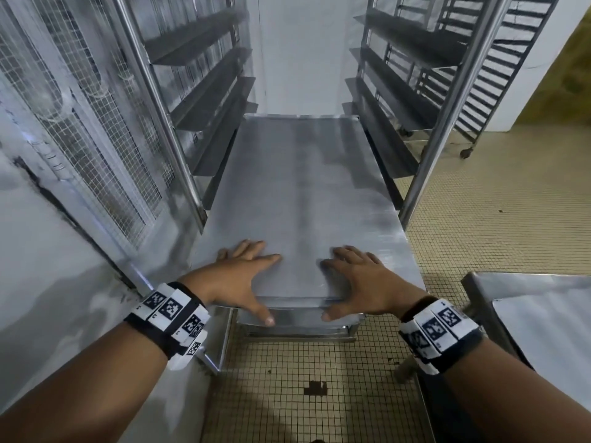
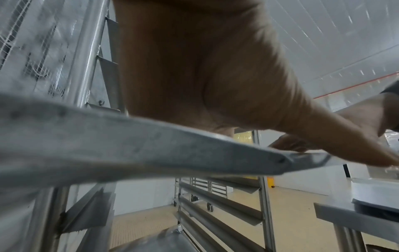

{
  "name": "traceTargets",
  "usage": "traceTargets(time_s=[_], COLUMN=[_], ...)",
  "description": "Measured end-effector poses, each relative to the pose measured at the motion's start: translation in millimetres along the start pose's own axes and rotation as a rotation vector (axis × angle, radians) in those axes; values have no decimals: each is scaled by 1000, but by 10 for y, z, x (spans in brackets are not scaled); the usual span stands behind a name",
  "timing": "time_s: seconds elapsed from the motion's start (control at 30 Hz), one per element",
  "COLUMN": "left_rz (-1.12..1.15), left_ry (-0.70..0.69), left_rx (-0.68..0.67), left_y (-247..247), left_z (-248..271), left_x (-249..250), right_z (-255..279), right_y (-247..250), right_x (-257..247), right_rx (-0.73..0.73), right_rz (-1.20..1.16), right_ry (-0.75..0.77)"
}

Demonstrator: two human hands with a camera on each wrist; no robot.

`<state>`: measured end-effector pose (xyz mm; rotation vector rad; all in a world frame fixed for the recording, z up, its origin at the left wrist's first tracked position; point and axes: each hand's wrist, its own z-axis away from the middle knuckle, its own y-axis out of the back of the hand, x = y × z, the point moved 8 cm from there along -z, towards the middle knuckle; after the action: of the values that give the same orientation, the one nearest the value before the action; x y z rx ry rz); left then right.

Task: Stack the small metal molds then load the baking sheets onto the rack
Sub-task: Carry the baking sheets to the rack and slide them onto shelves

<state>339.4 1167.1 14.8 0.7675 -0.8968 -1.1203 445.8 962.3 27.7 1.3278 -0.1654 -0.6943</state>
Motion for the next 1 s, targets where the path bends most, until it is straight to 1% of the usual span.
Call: traceTargets(time_s=[0.07, 0.27, 0.37, 0.47, 0.53, 0.6, 0.67, 0.73, 0.83, 1.0], left_rz=[15, 72, 112, 114, 96, 60, 28, -30, -151, -198], left_ry=[-3, -83, -90, -39, 6, 46, 68, 69, 72, 68], left_rx=[-1, 96, 170, 291, 398, 469, 484, 493, 545, 610], left_y=[-81, -93, -18, 54, 71, 52, 12, -18, -30, 6], left_z=[-14, -30, -40, -74, -102, -131, -153, -150, -150, -221], left_x=[-31, -57, -70, -109, -117, -112, -109, -98, -73, -43], right_z=[5, -48, -109, -161, -186, -186, -169, -149, -135, -231], right_y=[-82, -122, -68, 5, 27, 7, -39, -92, -114, -109], right_x=[26, 70, 75, 77, 99, 124, 134, 124, 112, 135], right_rx=[13, 81, 148, 243, 316, 372, 417, 457, 504, 491], right_rz=[-6, -21, -4, 7, 1, 24, 86, 147, 178, 184], right_ry=[12, 65, 69, 26, -29, -87, -109, -92, -69, -106])
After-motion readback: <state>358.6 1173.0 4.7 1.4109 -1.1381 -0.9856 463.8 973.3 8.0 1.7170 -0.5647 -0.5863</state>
